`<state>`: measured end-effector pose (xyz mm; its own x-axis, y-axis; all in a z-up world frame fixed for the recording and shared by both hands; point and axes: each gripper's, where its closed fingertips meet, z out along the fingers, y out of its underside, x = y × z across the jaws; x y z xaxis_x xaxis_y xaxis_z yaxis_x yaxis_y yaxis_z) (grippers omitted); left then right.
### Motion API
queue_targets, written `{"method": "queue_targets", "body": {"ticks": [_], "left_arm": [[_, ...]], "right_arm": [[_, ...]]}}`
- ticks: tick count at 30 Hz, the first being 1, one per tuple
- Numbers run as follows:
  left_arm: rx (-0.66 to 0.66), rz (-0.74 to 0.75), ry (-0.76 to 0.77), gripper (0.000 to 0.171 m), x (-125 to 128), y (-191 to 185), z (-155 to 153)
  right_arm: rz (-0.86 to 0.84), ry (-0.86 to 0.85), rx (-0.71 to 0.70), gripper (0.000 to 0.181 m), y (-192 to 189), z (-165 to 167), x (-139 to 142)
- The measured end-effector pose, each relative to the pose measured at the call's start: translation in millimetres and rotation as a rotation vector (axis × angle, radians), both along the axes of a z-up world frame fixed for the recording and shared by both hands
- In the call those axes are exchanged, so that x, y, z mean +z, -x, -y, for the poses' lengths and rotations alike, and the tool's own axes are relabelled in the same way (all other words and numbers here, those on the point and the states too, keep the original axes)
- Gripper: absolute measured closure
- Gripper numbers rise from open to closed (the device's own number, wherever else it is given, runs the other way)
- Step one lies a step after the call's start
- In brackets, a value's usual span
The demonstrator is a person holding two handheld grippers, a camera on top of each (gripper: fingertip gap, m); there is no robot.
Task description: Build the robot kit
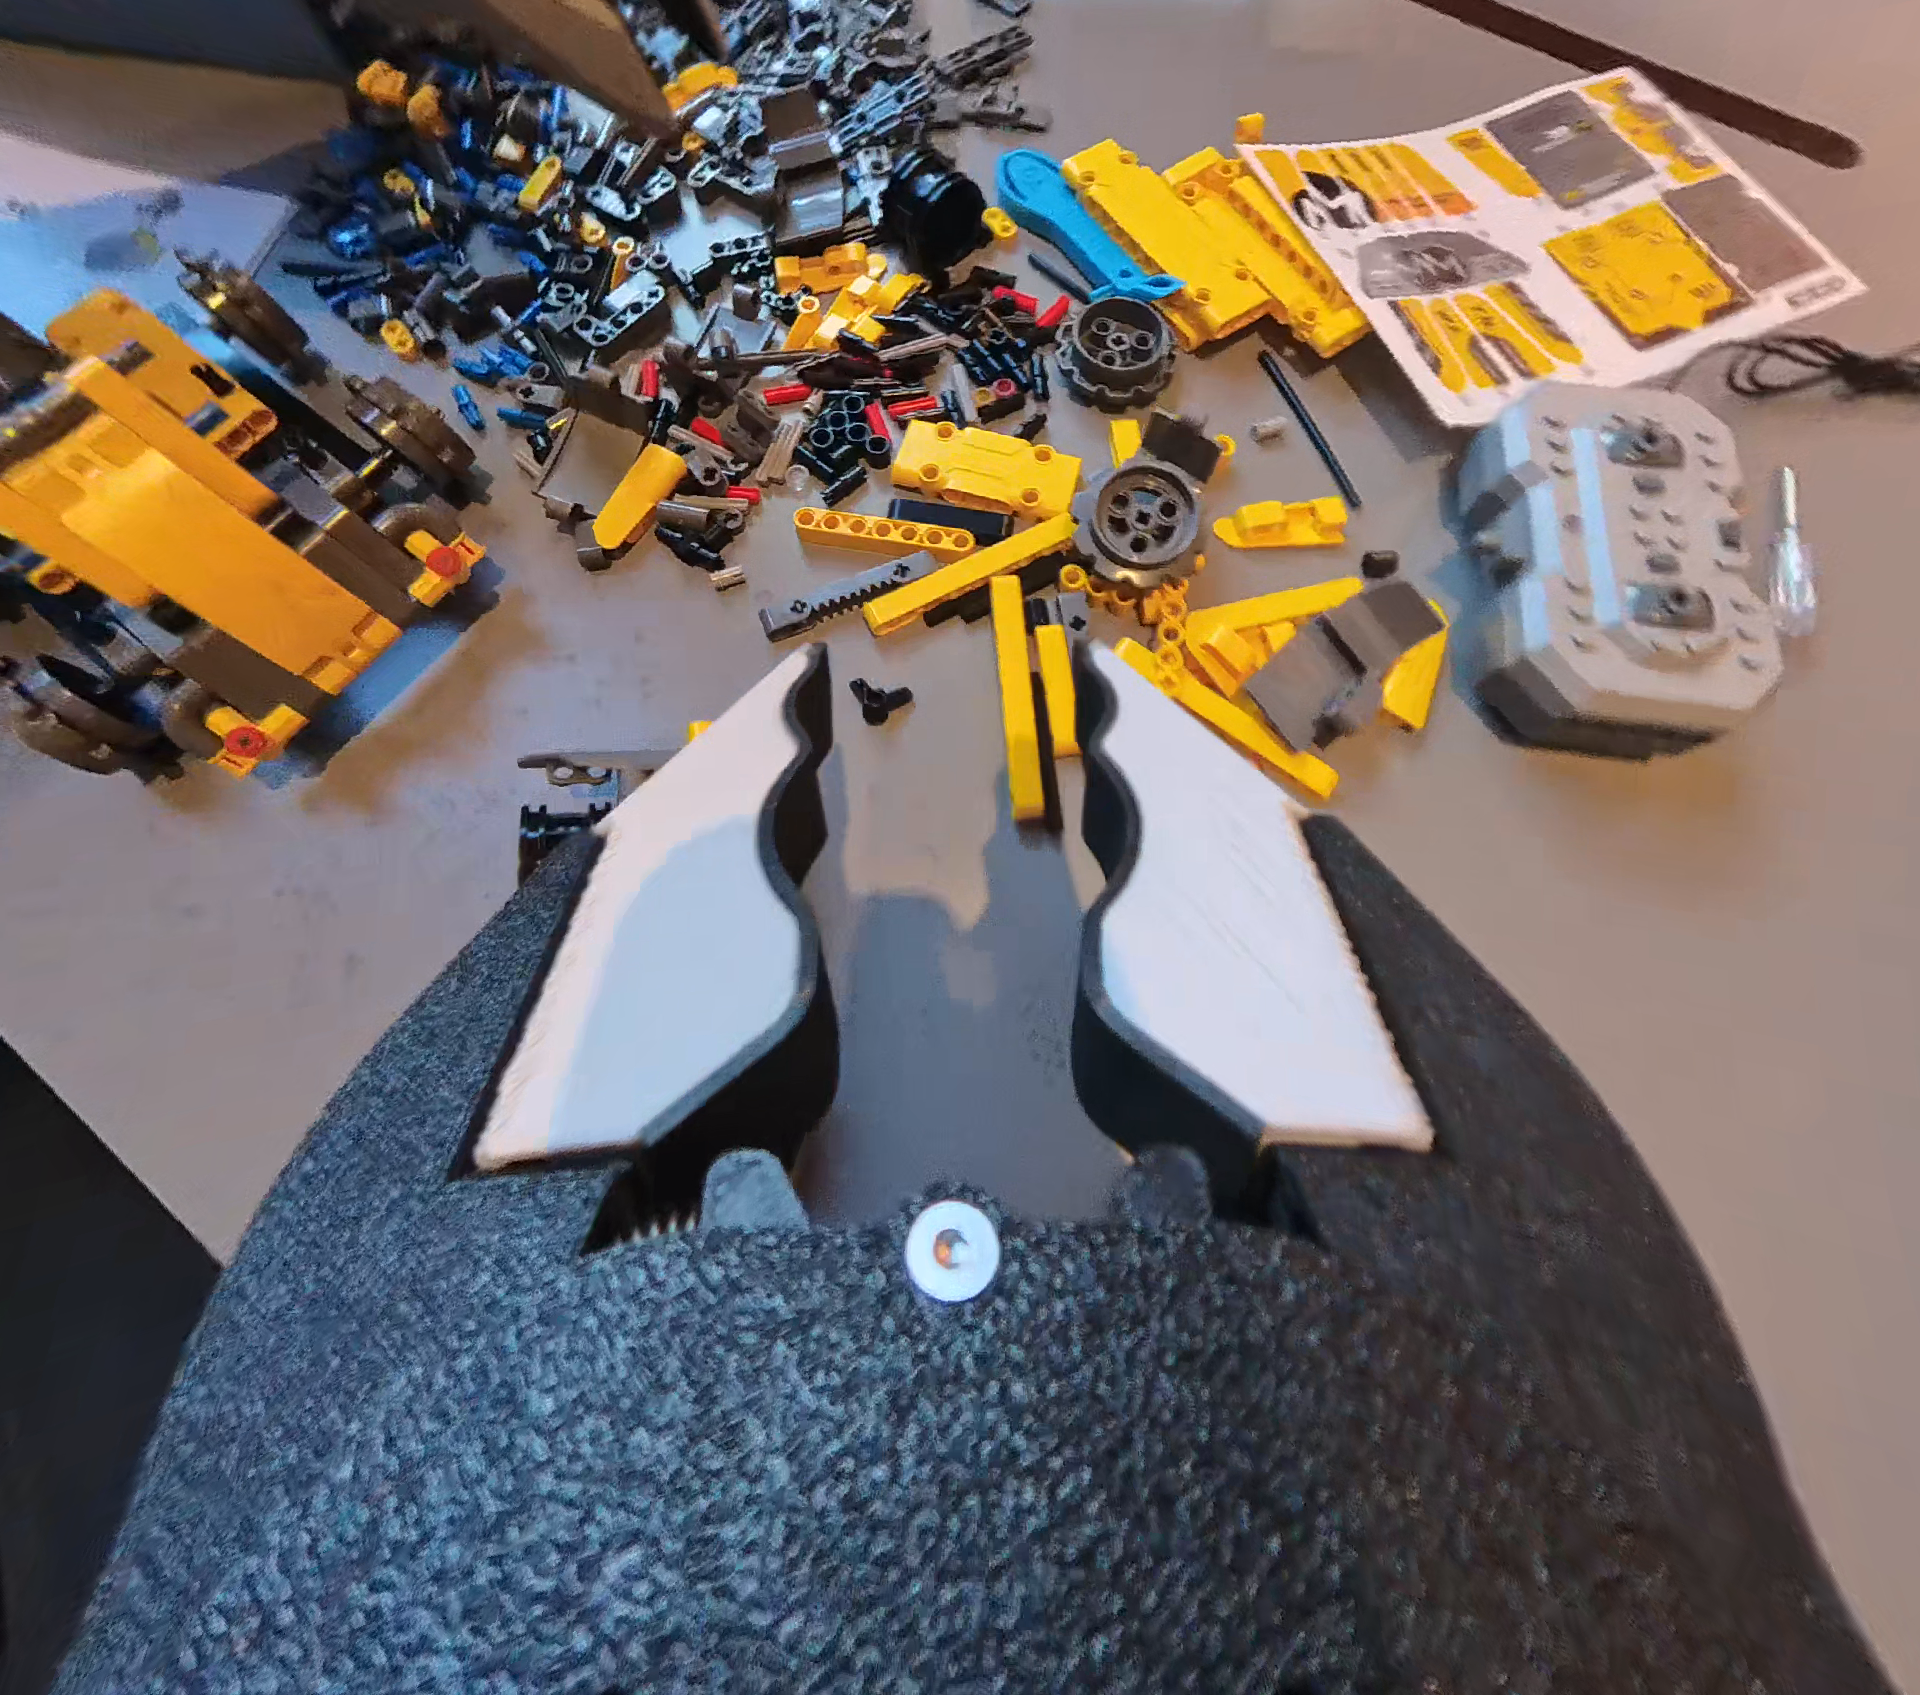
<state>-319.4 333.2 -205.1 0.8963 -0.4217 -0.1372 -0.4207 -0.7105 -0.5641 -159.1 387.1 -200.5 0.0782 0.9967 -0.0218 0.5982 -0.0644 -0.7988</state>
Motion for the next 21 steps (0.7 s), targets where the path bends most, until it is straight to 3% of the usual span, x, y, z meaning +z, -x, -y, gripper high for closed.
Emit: {"method": "queue_targets", "body": {"ticks": [3,5,8,15,21], "left_arm": [[-0.02,0.049,0.055,0.15,-7,-1,-2],[0.0,0.011,0.116,0.148,-18,10,-1],[0.031,-0.05,0.152,0.151,-22,24,5],[0.08,0.021,0.061,0.149,15,29,14],[0.094,0.036,-0.059,0.149,53,30,20]], "right_arm": [[0.076,-0.018,0.077,0.146,20,7,-4],[0.129,-0.032,0.116,0.156,35,10,-9],[0.225,-0.051,0.183,0.156,62,16,-25],[0.435,-0.082,0.319,0.166,102,35,-67],[0.492,-0.112,0.34,0.171,103,35,-75]]}}
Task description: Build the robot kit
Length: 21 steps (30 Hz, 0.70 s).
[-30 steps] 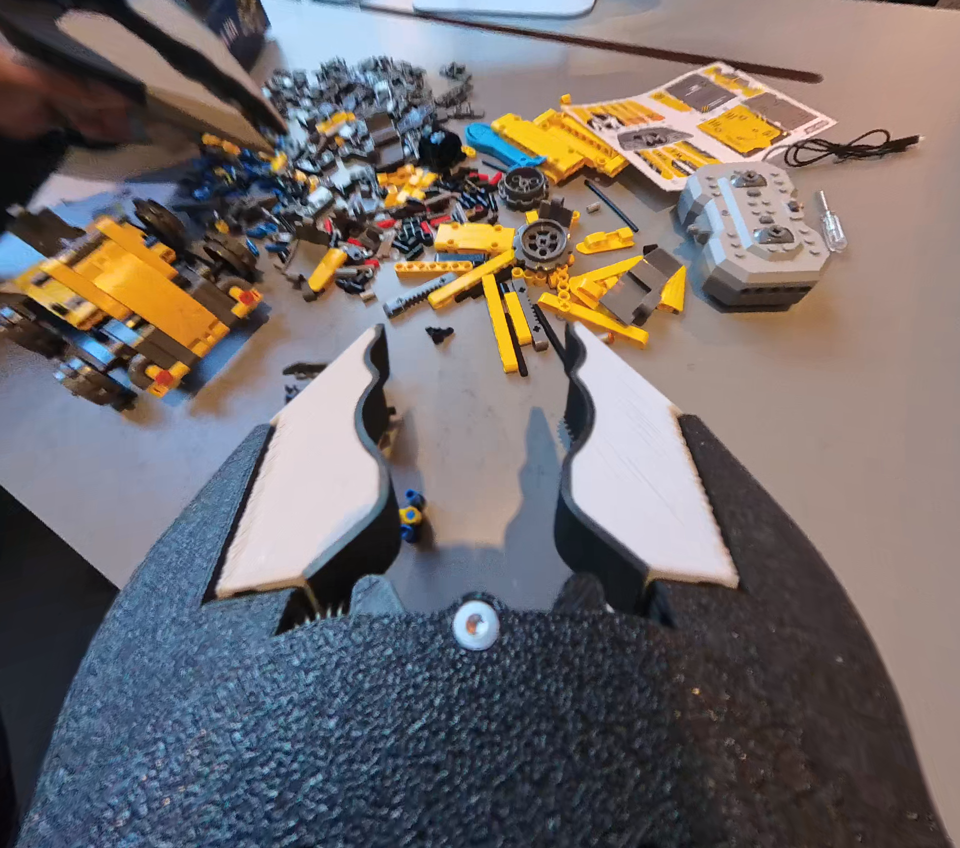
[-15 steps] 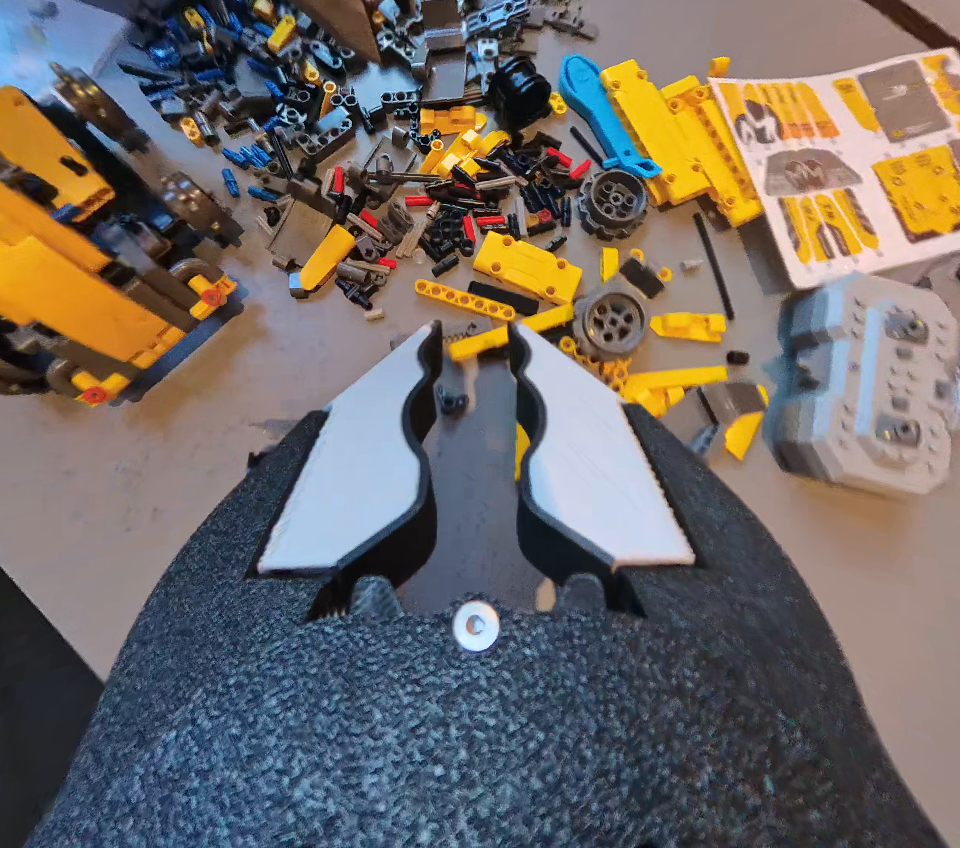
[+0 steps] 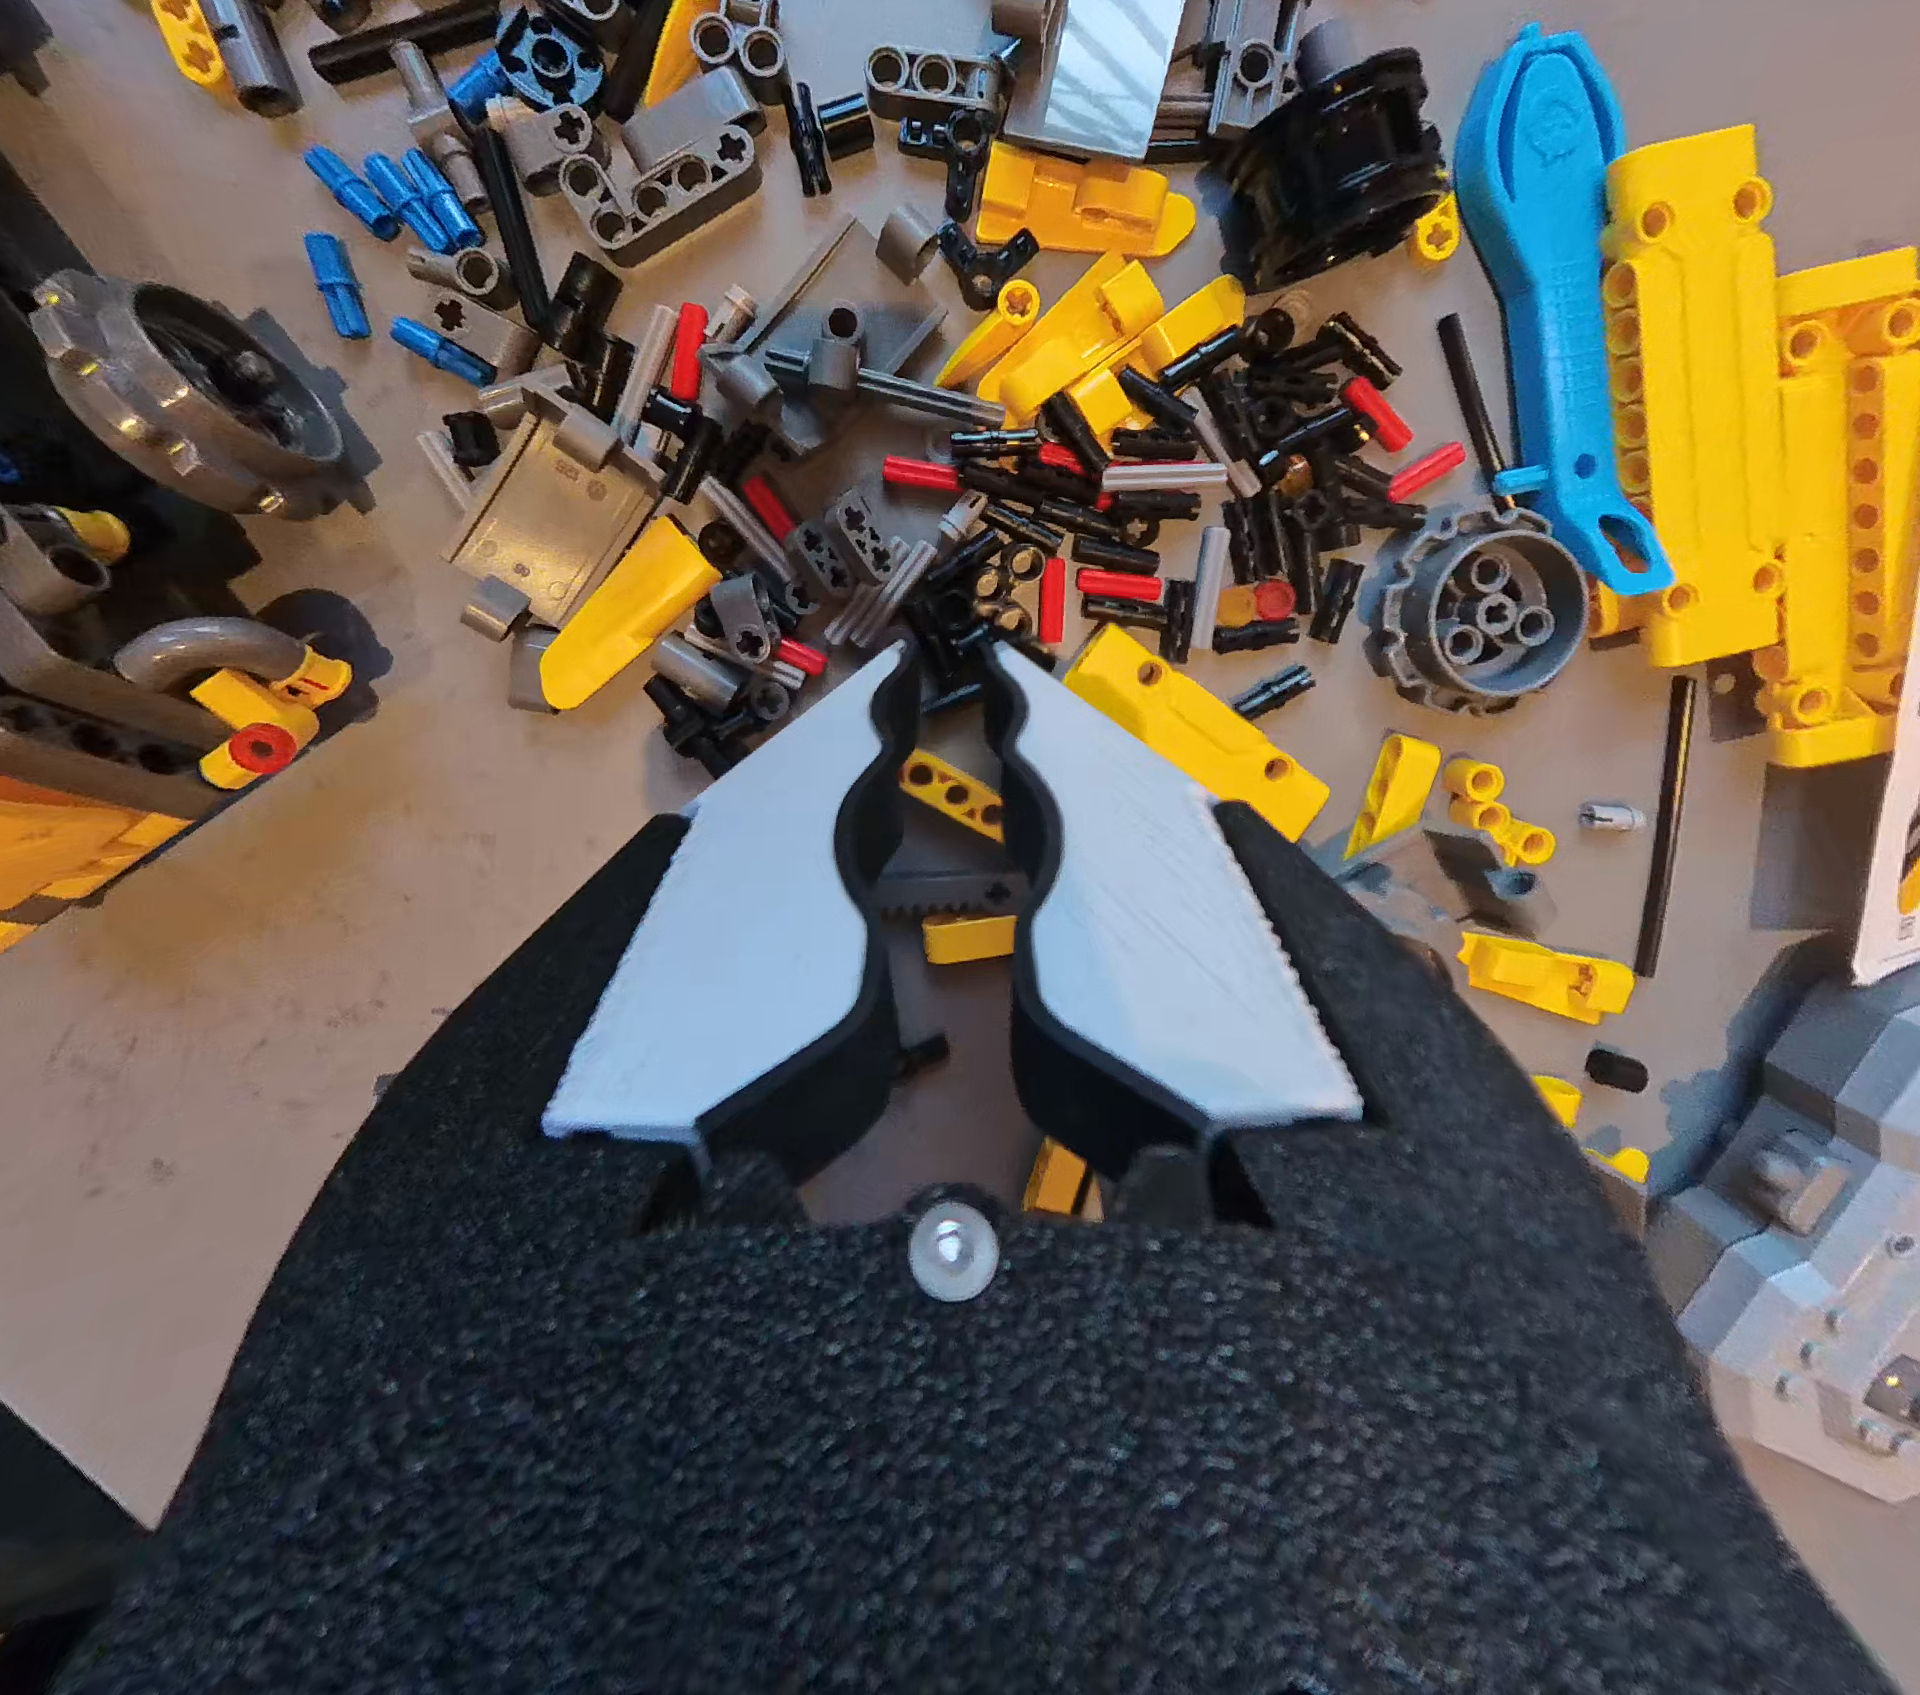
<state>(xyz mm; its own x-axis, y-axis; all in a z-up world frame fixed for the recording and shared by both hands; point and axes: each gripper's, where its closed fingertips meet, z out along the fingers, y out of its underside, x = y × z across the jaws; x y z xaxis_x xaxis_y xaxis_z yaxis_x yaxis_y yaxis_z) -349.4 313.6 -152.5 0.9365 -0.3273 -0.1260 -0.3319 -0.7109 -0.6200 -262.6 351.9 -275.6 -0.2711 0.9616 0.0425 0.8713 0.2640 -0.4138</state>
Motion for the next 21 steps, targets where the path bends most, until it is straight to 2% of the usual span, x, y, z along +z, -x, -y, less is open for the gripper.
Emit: {"method": "queue_targets", "body": {"ticks": [3,11,21], "left_arm": [[0.005,0.005,-0.013,0.148,4.4,1.5,1.8],[-0.005,0.012,-0.02,0.147,5.9,-0.7,1.6],[-0.012,0.022,-0.037,0.147,10.7,-2.2,2.0]], "right_arm": [[0.003,-0.038,0.042,0.168,3.1,-0.1,-0.1],[0.018,-0.206,0.26,0.169,5.5,-1.6,2.6],[0.078,-0.206,0.371,0.173,3.8,3.0,0.8]]}}
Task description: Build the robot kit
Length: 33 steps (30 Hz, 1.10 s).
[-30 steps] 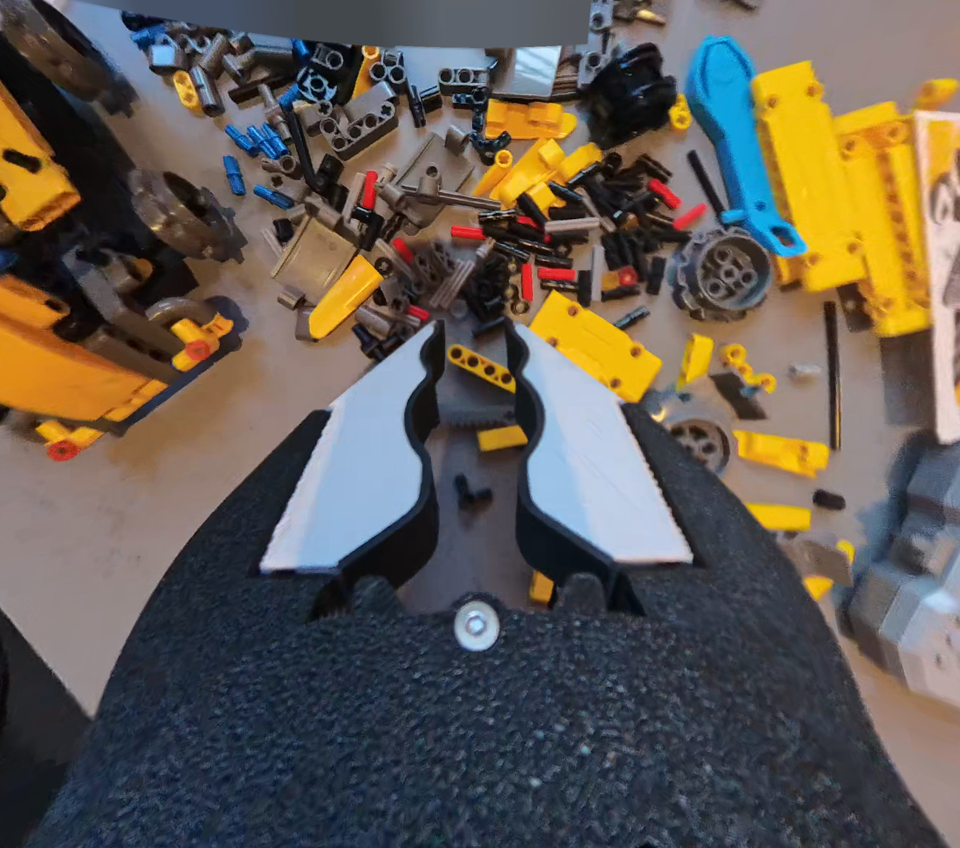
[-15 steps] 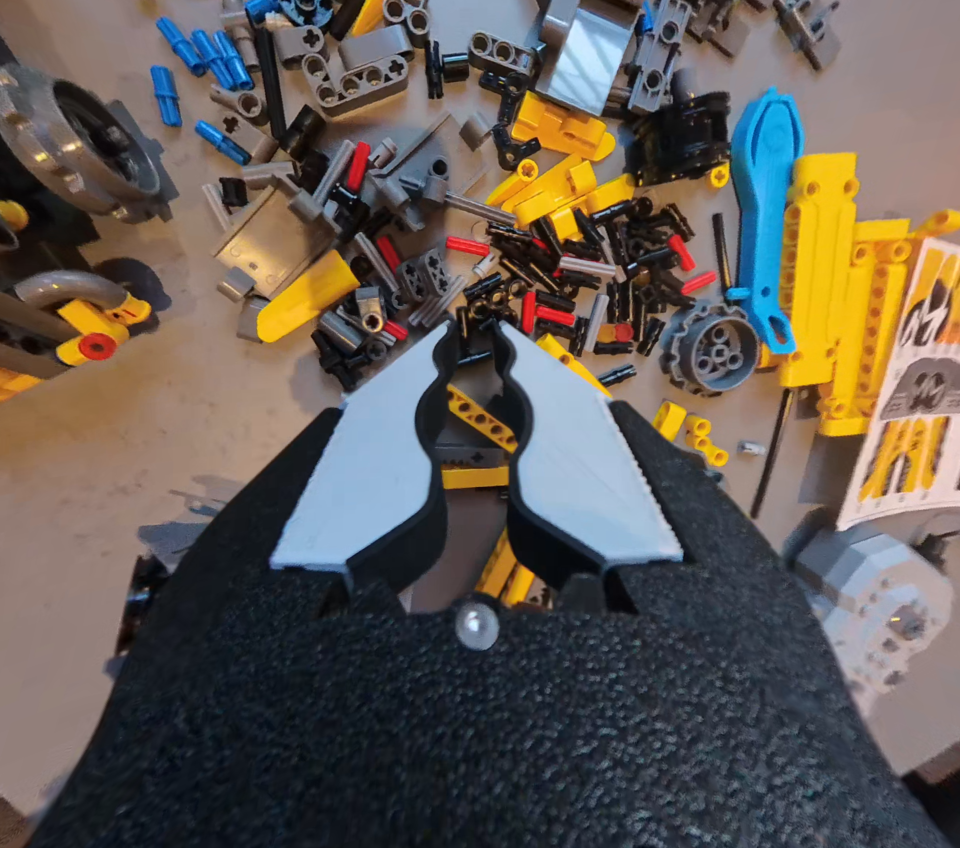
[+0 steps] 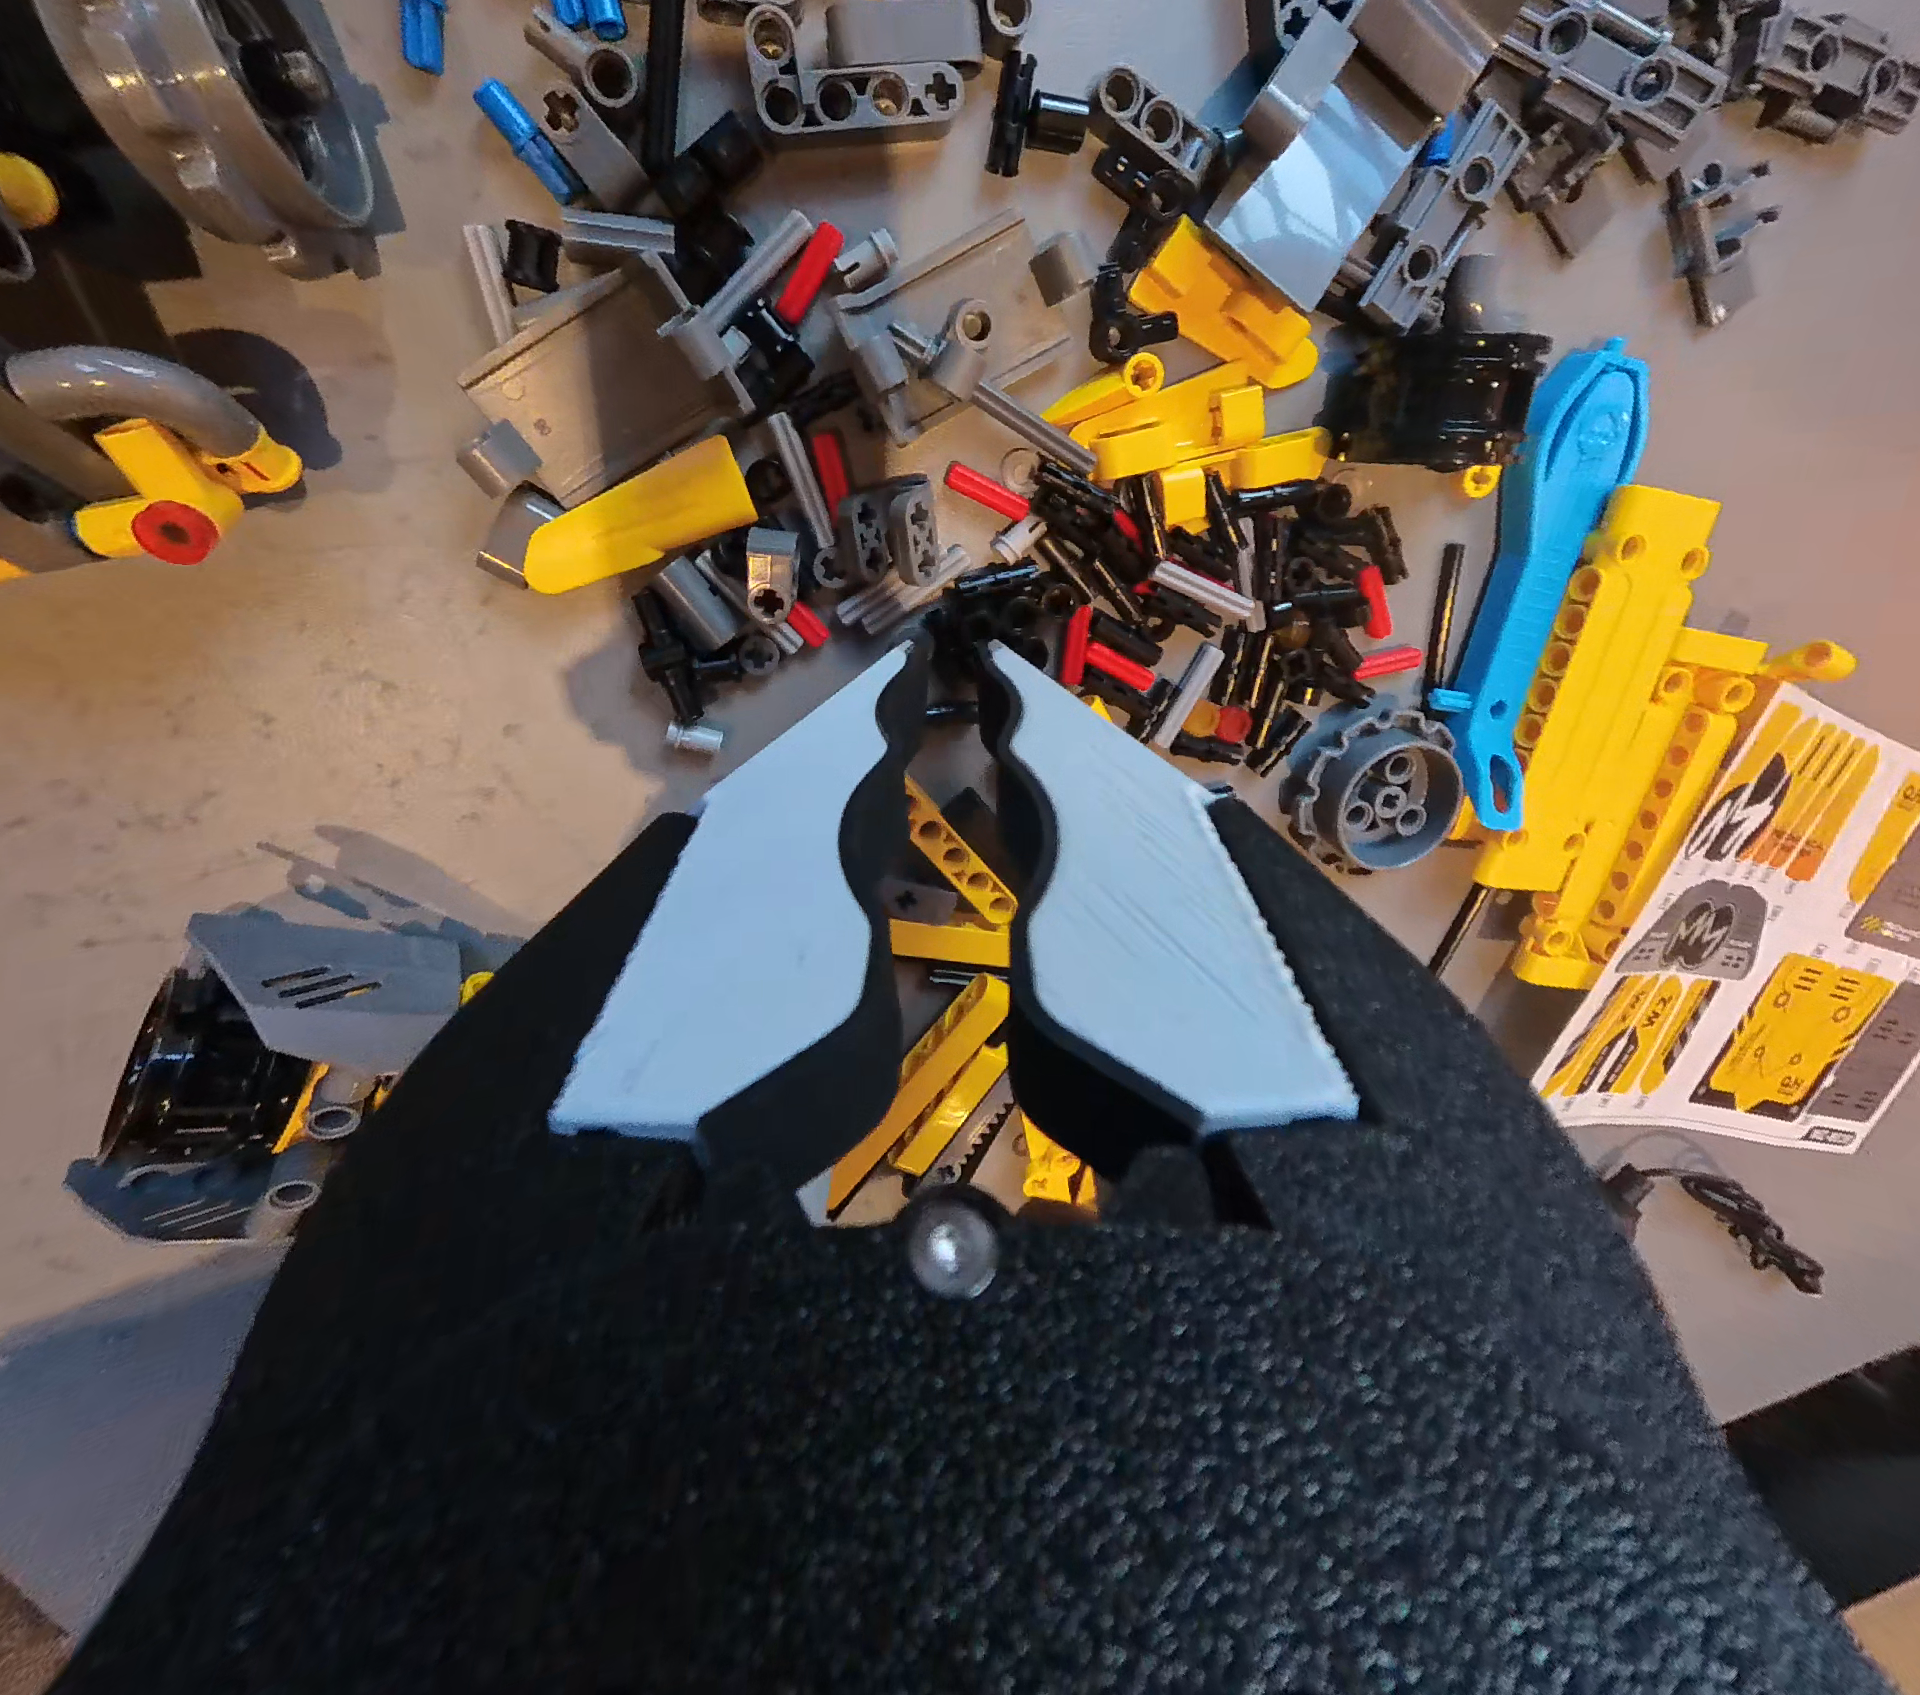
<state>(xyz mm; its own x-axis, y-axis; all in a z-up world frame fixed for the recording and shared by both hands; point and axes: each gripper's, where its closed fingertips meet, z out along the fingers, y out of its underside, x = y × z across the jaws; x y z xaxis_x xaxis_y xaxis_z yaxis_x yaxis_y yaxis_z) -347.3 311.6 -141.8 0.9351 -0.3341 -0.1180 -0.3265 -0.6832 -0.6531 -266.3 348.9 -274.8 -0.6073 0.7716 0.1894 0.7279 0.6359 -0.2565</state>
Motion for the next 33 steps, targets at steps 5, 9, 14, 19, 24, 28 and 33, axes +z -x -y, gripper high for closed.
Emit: {"method": "queue_targets", "body": {"ticks": [5,9,14,19,24,28,33], "left_arm": [[-0.009,-0.006,0.005,0.147,-1,-2,0],[-0.009,-0.005,0.004,0.146,-1,-2,0],[-0.005,0.0,-0.003,0.147,1,0,1],[-0.004,0.004,-0.008,0.147,3,0,1],[-0.013,-0.005,0.003,0.146,0,-4,0],[-0.029,-0.02,0.017,0.146,-3,-9,0],[-0.03,-0.016,0.015,0.147,-2,-9,0]], "right_arm": [[0.019,-0.008,0.052,0.176,-6,4,2],[-0.005,0.025,-0.017,0.175,-5,-2,12],[-0.009,0.076,-0.149,0.174,-10,-13,16],[0.015,0.086,-0.234,0.17,-18,-18,7],[0.037,0.118,-0.271,0.165,-18,-17,2],[0.05,0.122,-0.272,0.163,-18,-16,-2],[0.05,0.123,-0.265,0.166,-17,-17,-4]]}}
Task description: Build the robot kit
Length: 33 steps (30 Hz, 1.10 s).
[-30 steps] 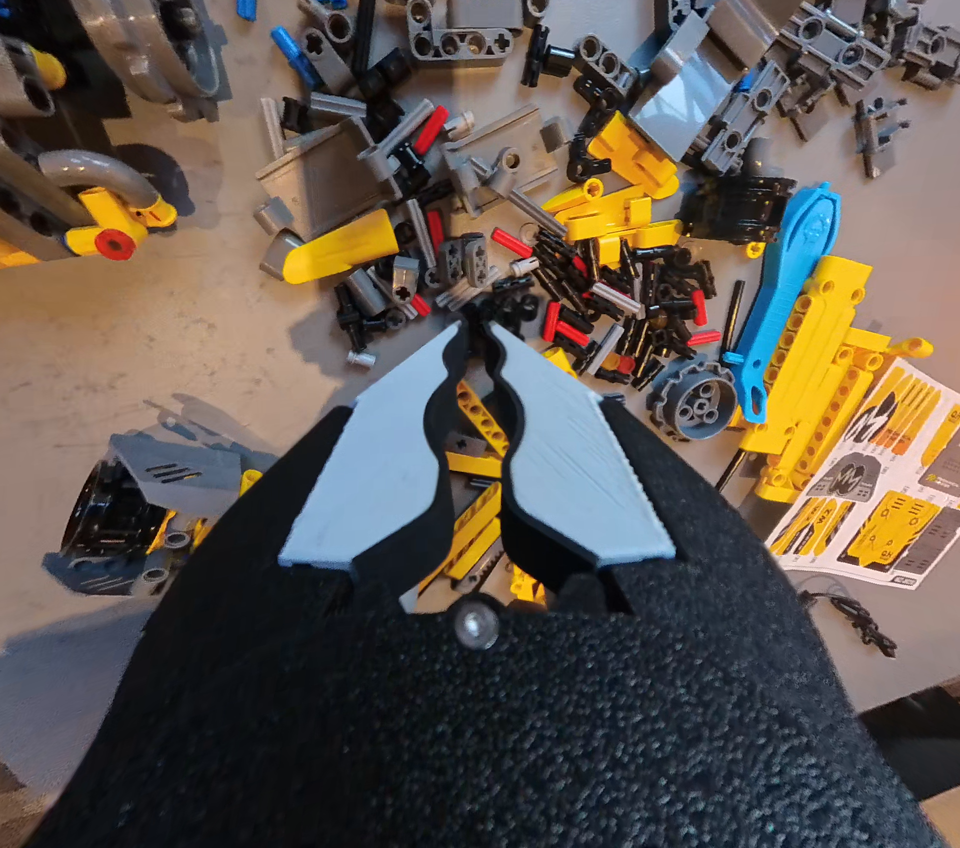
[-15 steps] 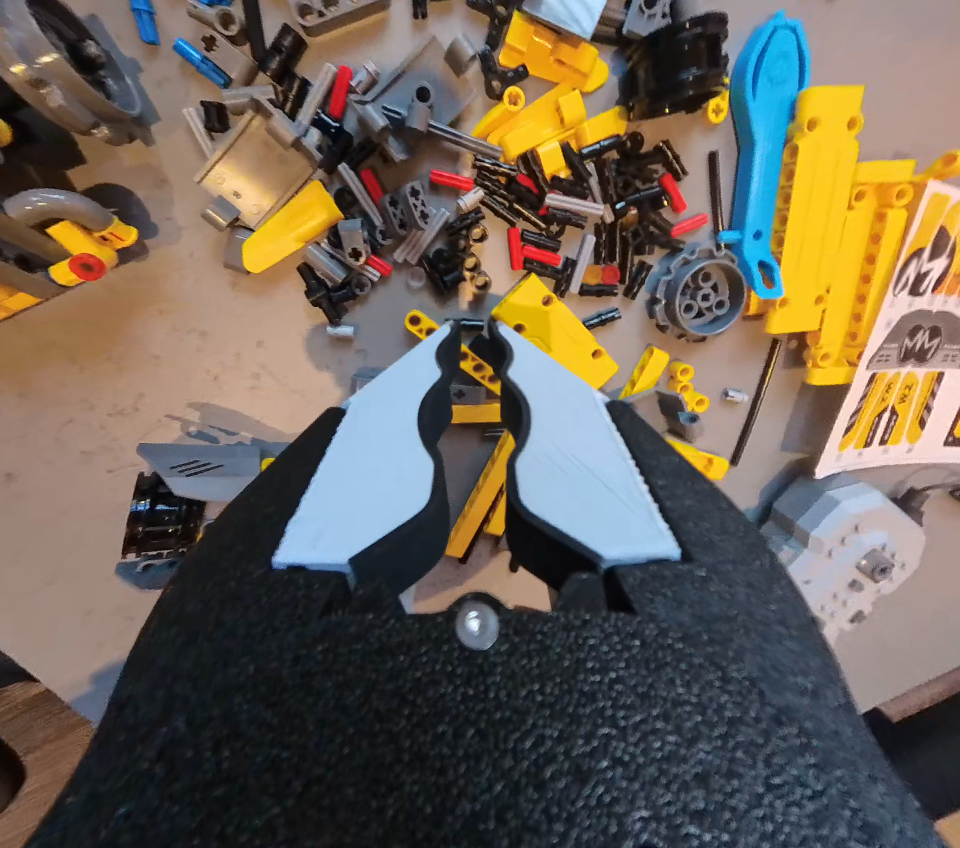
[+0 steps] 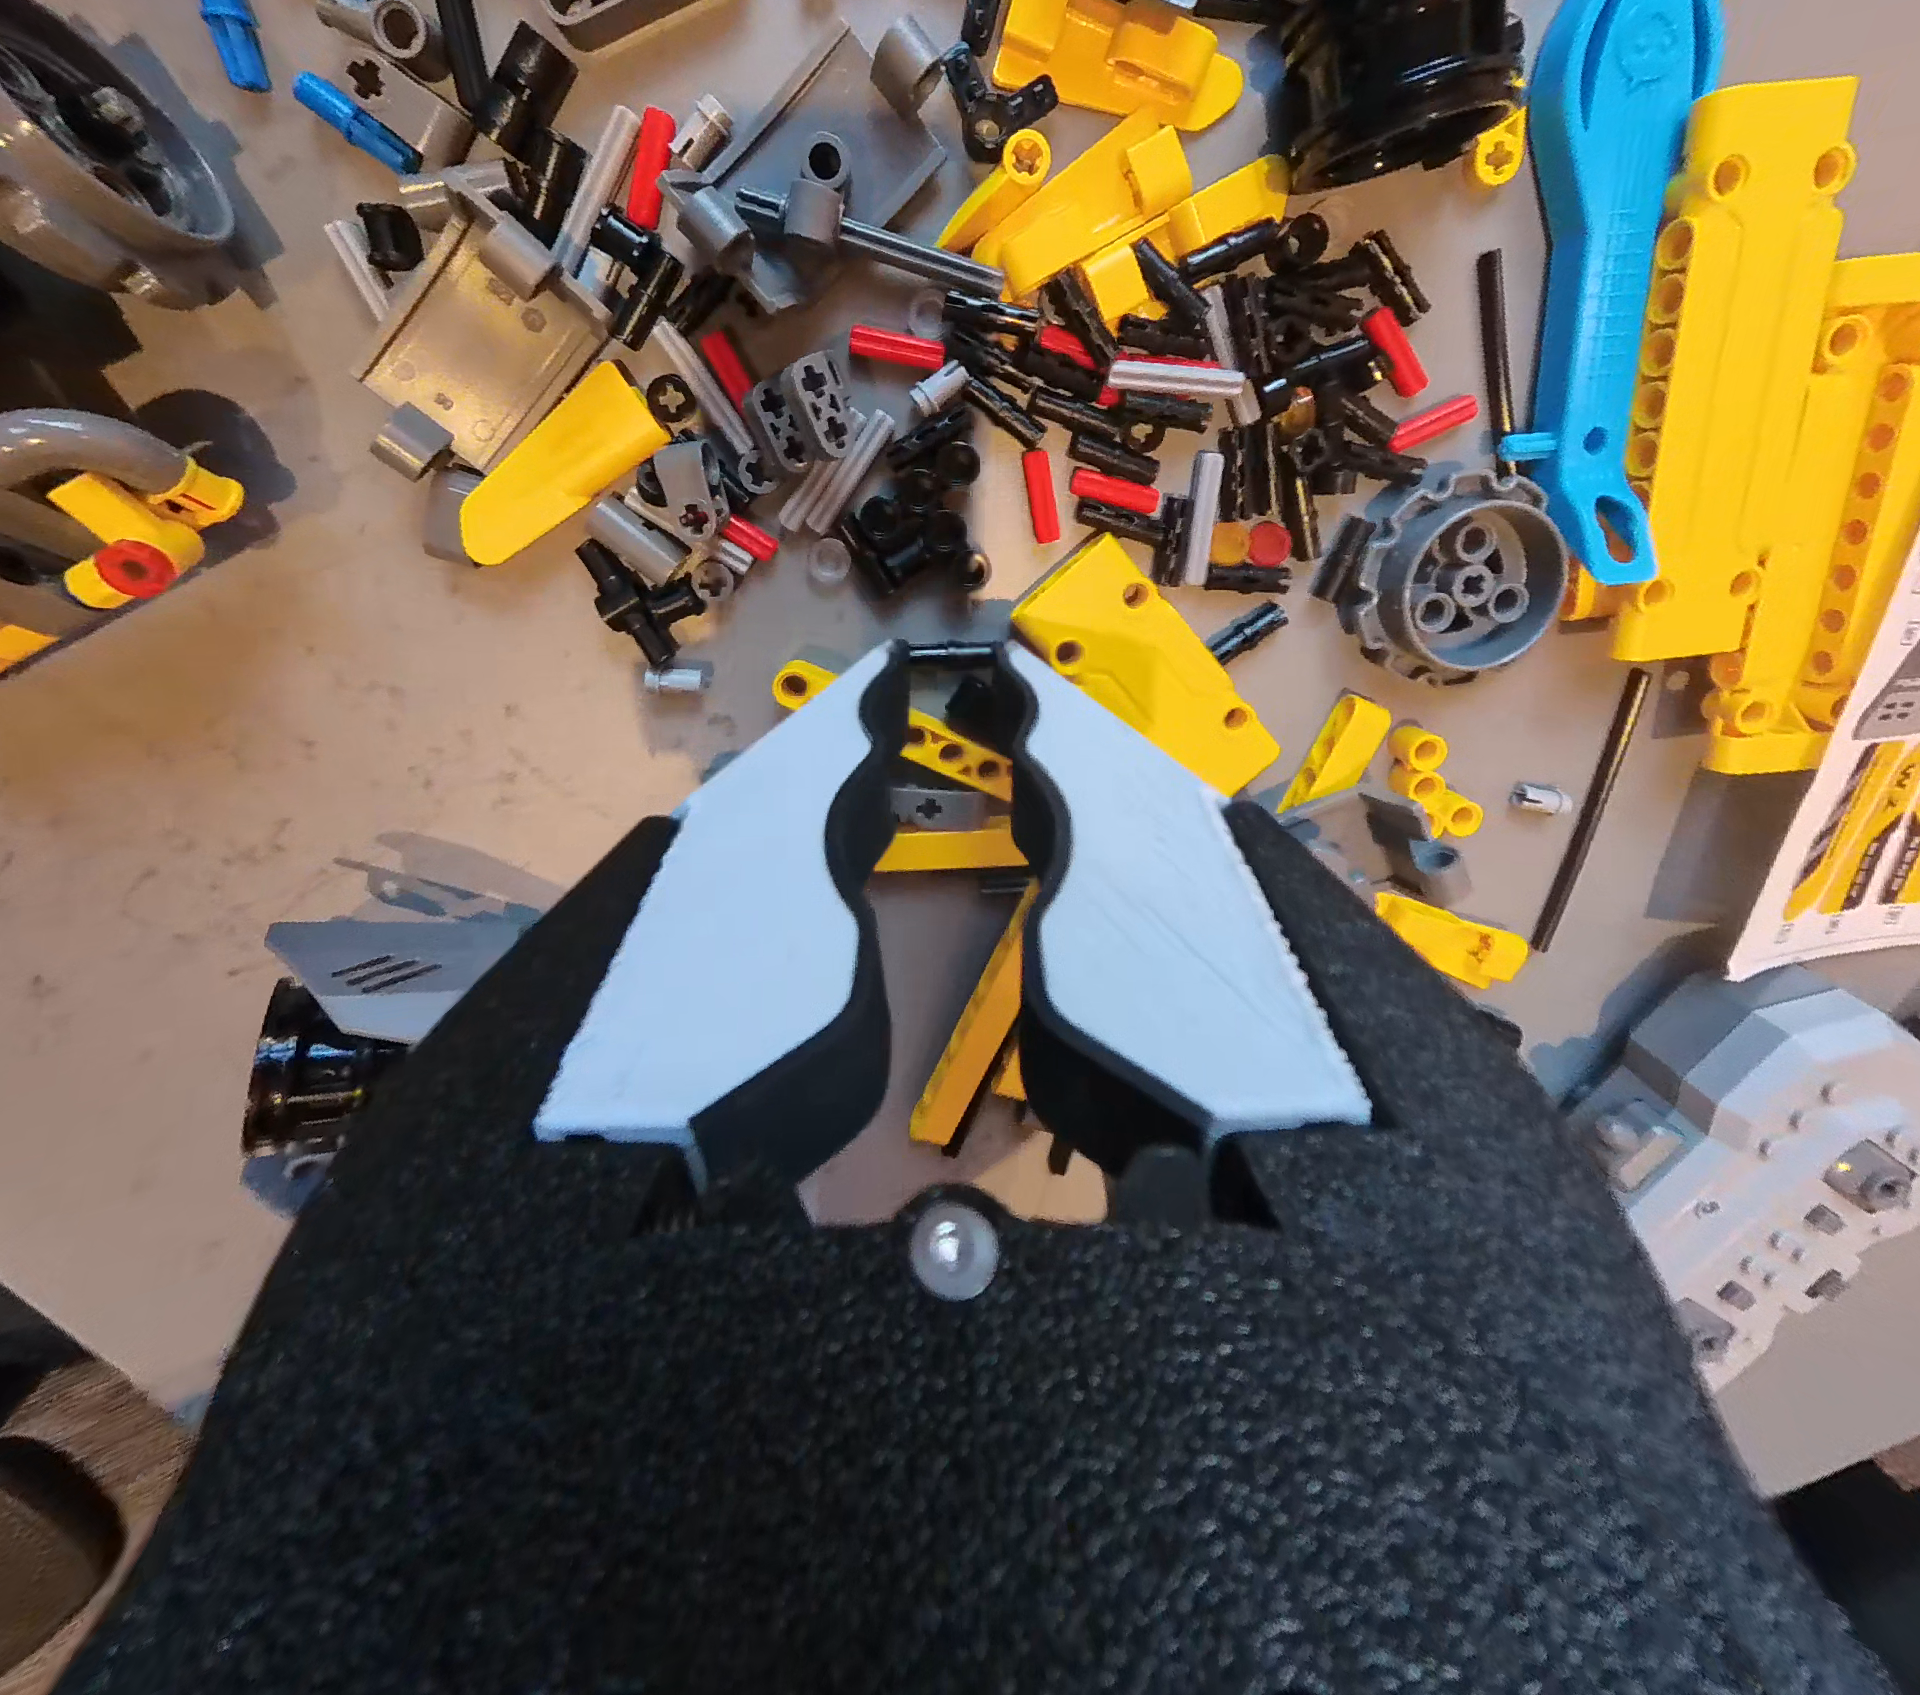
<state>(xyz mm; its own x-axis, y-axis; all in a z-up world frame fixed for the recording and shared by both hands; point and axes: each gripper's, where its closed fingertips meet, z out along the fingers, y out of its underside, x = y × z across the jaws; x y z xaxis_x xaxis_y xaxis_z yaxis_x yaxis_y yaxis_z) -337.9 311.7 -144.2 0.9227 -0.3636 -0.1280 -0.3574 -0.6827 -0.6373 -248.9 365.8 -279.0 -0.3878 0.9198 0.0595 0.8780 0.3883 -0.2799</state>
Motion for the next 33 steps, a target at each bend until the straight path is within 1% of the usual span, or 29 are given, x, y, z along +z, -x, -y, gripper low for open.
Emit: {"method": "queue_targets", "body": {"ticks": [5,9,12,14,16,20,23,25,30,33], "left_arm": [[0.004,0.003,-0.002,0.146,1,1,0],[0.003,-0.002,-0.001,0.146,1,1,1],[0.003,-0.001,-0.001,0.146,1,2,2],[0.008,0.0,-0.005,0.146,3,3,2],[0.011,0.002,-0.01,0.147,5,4,3],[0.014,-0.002,-0.018,0.147,7,4,4],[0.016,-0.008,-0.019,0.147,8,5,5],[0.018,-0.007,-0.019,0.147,8,5,5],[0.02,-0.011,-0.013,0.147,6,5,5],[0.016,-0.019,-0.003,0.147,4,4,4]], "right_arm": [[-0.029,-0.003,0.025,0.166,1,5,4],[-0.108,-0.029,0.062,0.166,-1,11,22],[-0.159,-0.063,0.018,0.166,-23,1,44],[-0.173,-0.064,-0.044,0.166,-48,-12,55],[-0.174,-0.082,-0.112,0.166,-77,-29,59],[-0.153,-0.095,-0.233,0.166,-131,-55,54],[-0.152,-0.074,-0.303,0.166,-157,-66,45],[-0.137,-0.075,-0.322,0.166,-171,-71,35],[-0.087,-0.084,-0.315,0.166,-182,-70,6],[-0.108,-0.068,-0.311,0.165,-178,-68,1]]}}
